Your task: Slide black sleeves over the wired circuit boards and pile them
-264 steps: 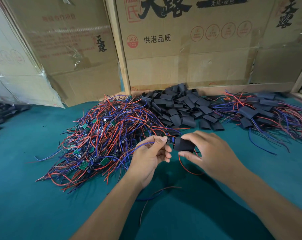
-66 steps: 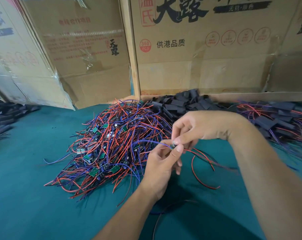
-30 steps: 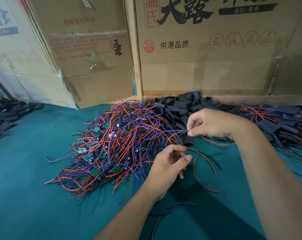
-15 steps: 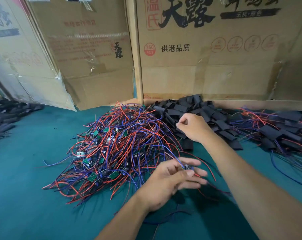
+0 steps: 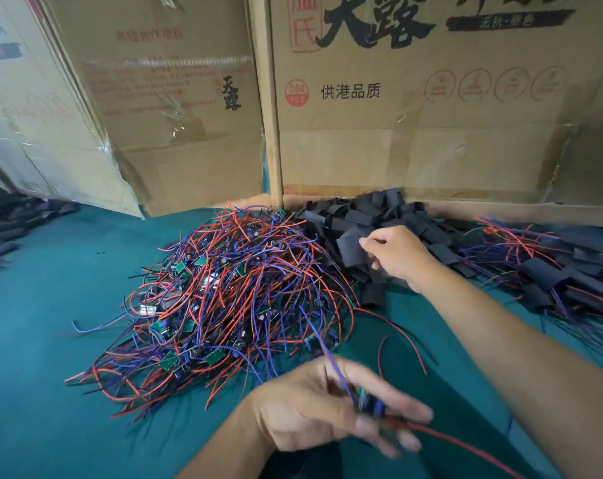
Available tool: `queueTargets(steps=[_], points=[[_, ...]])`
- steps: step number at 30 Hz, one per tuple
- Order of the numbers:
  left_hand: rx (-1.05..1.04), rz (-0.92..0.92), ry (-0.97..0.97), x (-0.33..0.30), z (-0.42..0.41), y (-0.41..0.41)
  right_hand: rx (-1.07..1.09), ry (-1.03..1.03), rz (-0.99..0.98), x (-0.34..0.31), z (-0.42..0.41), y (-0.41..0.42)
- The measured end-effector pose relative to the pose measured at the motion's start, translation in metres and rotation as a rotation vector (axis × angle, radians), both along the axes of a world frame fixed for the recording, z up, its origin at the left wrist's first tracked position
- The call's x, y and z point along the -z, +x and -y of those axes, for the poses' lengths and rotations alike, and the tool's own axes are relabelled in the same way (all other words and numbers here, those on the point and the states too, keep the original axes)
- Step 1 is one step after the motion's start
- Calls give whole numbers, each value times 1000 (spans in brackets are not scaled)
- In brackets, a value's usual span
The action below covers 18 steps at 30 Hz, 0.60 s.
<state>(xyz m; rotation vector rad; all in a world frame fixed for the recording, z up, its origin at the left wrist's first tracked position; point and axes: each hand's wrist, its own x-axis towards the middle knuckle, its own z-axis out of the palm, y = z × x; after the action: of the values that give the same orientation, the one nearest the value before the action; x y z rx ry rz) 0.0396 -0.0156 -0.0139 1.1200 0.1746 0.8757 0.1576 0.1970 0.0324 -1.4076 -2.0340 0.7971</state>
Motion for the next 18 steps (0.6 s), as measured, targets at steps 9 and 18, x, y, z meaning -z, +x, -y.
queueTargets(steps=[9, 18], points=[[-600, 175, -261, -6, -11, 4, 146, 69, 191, 25, 108, 108], [-680, 159, -265, 0, -14, -5, 256, 178, 334, 55, 121, 131]])
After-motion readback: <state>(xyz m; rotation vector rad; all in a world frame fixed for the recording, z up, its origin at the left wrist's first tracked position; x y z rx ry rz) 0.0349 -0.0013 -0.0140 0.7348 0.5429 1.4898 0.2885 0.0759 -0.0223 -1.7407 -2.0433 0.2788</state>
